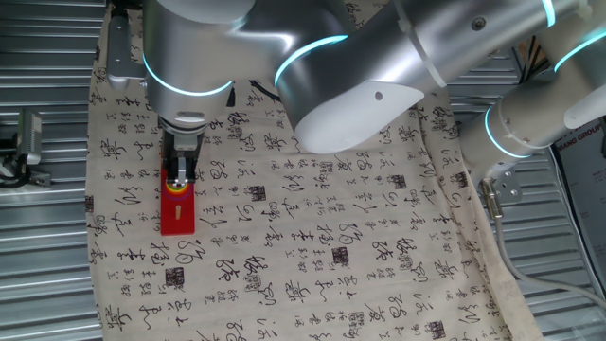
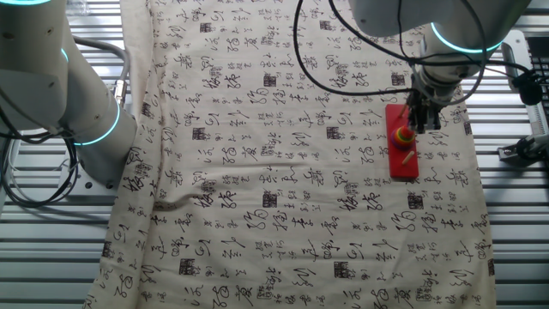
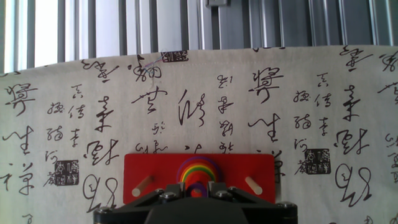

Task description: Take out one Hanoi block and throw it aside

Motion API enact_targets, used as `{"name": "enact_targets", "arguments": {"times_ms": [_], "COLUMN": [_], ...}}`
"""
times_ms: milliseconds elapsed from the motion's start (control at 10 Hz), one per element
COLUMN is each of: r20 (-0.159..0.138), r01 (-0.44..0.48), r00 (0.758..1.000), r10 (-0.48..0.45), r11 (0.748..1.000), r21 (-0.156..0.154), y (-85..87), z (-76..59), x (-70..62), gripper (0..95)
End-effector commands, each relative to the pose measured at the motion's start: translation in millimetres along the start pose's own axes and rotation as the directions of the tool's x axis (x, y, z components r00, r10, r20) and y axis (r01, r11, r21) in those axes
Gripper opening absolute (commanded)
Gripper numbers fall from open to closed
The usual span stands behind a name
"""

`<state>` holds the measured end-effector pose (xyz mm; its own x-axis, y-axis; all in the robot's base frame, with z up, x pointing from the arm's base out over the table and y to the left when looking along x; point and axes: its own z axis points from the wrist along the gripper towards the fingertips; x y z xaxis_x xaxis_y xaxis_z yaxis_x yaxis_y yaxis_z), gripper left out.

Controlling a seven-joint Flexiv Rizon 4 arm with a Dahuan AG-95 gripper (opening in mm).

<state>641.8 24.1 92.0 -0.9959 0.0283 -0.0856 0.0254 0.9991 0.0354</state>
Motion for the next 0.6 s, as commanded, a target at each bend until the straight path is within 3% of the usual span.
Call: {"name": "enact_targets", "arguments": {"times_ms": [100, 600], "r20": [0.0, 0.0], "r01": [0.001, 0.005], "r00": [1.0, 1.0], "r10": [-0.001, -0.005], "r11": [1.0, 1.0], "r21": [0.0, -0.003], "y": [-0.3, -1.5], "z": [-0.2, -1.2], "x": [1.5, 7.6], "gripper": [0.0, 0.0]}}
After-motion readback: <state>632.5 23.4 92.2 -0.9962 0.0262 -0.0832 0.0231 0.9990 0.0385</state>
